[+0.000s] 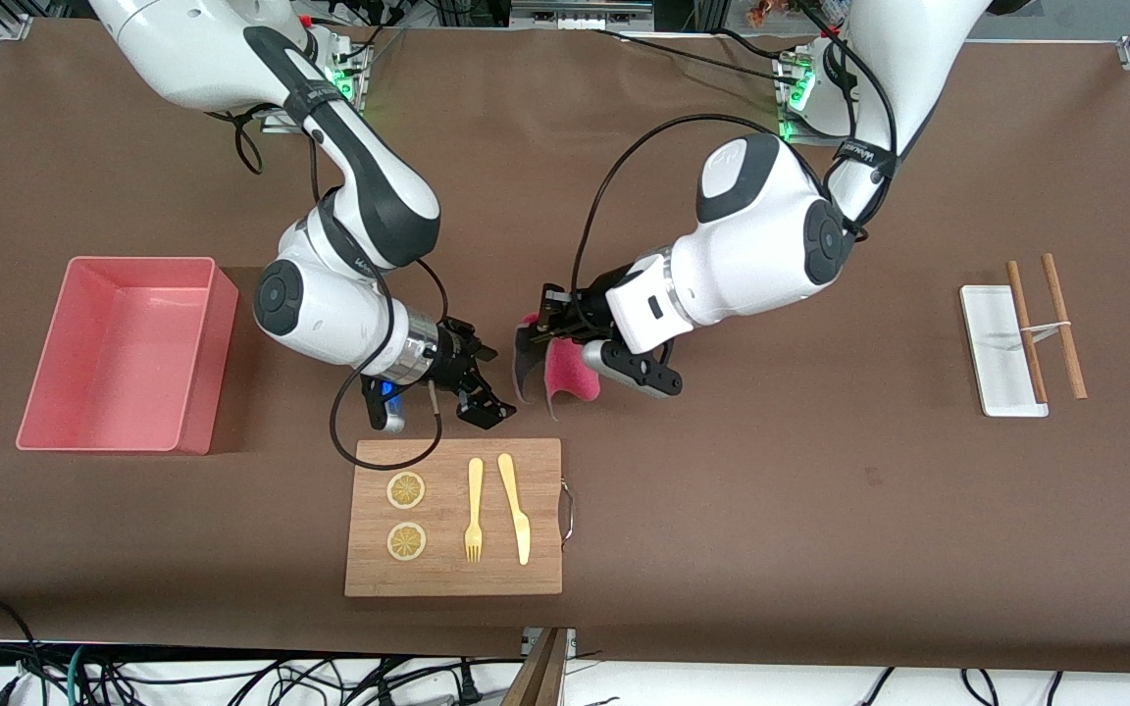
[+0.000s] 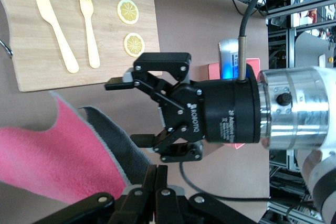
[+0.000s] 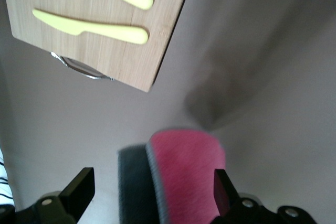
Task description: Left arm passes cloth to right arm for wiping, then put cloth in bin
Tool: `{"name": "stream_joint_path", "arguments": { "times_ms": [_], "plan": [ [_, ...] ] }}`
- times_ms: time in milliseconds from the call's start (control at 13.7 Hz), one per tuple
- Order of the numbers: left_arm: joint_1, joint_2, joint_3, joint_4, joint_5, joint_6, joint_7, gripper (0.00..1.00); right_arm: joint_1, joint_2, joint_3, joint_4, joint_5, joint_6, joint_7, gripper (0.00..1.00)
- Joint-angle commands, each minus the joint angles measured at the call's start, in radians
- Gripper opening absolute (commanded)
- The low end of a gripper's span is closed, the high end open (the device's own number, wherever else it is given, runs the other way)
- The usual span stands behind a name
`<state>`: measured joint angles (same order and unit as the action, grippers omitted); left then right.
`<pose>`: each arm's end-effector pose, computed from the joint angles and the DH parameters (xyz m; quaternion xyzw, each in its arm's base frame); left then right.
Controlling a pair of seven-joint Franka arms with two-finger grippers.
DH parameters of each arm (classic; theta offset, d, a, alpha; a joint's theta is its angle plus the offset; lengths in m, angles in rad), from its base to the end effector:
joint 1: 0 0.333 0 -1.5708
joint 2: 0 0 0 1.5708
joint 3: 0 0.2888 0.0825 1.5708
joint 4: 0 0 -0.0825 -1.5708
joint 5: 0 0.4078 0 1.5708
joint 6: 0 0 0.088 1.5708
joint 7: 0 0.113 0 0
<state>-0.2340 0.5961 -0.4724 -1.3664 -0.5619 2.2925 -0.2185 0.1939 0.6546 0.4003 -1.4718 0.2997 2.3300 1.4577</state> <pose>0.6137 -0.4435 0.4126 0.9187 -0.0275 0.0002 0.3940 0.6387 0.3788 0.3063 -0.8096 0.5263 0.1377 0.2206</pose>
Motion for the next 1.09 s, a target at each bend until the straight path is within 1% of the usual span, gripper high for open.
{"name": "stream_joint_path", "arguments": {
  "times_ms": [0, 73, 146, 291, 364, 802, 874, 947, 1020],
  "plan": [
    [-0.022, 0.004, 0.008, 0.013, -0.024, 0.024, -0.032, 0.00, 0.016, 0.016, 0.021, -0.002, 0.010, 0.014, 0.016, 0.98],
    [-0.025, 0.002, 0.008, 0.012, -0.024, 0.025, -0.033, 0.00, 0.018, 0.014, 0.023, -0.010, 0.010, 0.008, 0.012, 0.77],
    [-0.036, 0.002, 0.008, 0.012, -0.024, 0.025, -0.045, 0.00, 0.018, 0.014, 0.023, -0.012, 0.010, 0.003, 0.003, 0.50],
    [-0.042, 0.004, 0.008, 0.013, -0.023, 0.027, -0.056, 0.00, 0.016, 0.010, 0.023, -0.013, 0.009, 0.000, -0.006, 0.23],
    [-0.042, 0.002, 0.008, 0.013, -0.023, 0.028, -0.056, 0.00, 0.012, 0.010, 0.023, -0.013, 0.009, -0.006, -0.007, 0.18],
    [-0.041, 0.004, 0.009, 0.012, -0.023, 0.039, -0.056, 0.00, -0.014, -0.013, 0.018, -0.004, 0.010, -0.011, 0.001, 0.21],
    [-0.039, 0.004, 0.009, 0.012, -0.023, 0.039, -0.056, 0.00, -0.019, -0.018, 0.018, -0.004, 0.009, -0.023, -0.006, 0.16],
    [-0.039, 0.004, 0.009, 0.012, -0.023, 0.039, -0.056, 0.00, -0.021, -0.020, 0.017, -0.004, 0.006, -0.031, -0.008, 0.00],
    [-0.038, 0.002, 0.009, 0.012, -0.023, 0.039, -0.056, 0.00, -0.021, -0.021, 0.017, -0.004, 0.003, -0.031, -0.008, 0.00]
  ]
}}
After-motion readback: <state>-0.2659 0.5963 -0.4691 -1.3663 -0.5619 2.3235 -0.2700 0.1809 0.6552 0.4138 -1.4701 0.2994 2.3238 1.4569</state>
